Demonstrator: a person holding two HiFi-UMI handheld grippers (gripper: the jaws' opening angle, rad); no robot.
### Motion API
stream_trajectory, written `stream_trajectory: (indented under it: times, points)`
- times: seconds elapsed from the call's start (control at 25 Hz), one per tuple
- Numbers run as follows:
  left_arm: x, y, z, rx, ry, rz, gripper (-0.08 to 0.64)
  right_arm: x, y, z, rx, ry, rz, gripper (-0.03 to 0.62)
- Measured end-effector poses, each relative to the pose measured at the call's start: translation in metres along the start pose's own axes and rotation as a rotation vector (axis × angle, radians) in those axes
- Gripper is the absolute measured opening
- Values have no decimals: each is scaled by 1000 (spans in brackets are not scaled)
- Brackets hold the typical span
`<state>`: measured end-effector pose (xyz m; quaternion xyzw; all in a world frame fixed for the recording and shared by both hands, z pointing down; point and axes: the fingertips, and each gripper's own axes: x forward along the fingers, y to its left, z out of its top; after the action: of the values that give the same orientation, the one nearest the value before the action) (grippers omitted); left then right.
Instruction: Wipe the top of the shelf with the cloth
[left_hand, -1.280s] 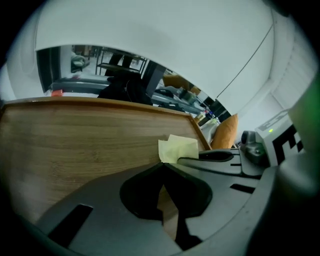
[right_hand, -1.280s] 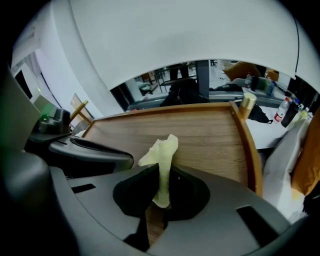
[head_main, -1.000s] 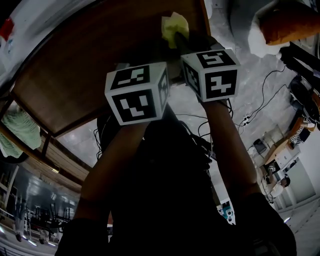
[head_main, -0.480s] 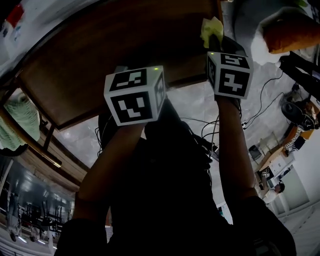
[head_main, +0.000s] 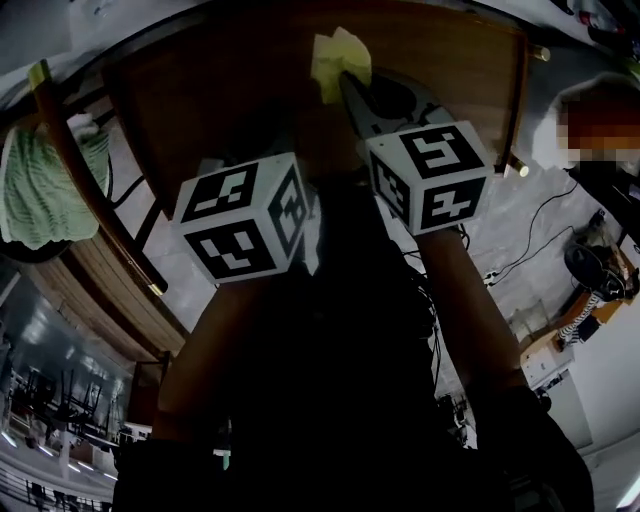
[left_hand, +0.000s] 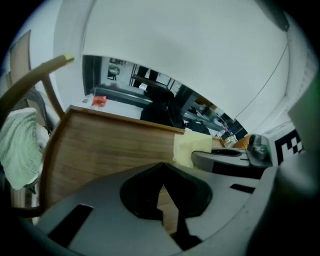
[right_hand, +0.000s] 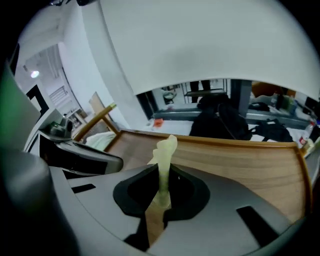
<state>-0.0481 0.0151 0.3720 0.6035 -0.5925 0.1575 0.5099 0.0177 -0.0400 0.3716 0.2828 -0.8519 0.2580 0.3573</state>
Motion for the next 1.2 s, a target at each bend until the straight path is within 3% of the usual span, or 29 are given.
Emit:
stream_trajectory:
  times: [0.2,0.44,0.64,0.96,1.2]
  points:
    - [-55,70,7,-52,-38,73,11,50,92,8,28,9,161,41]
    - [-93,125,-3,-125,-31,135,11,90,170,4,4,63,290,41]
    - [-119,145,-2,-98,-43,196,11,110,212,-11,-8,124,373,41]
    - [-129,167,-10,-106,-26,193,11,147,257,-29,-47,192,405,41]
    - [-130,162,-13,-115,-29,195,11,140,246,-37,-73,214,367,41]
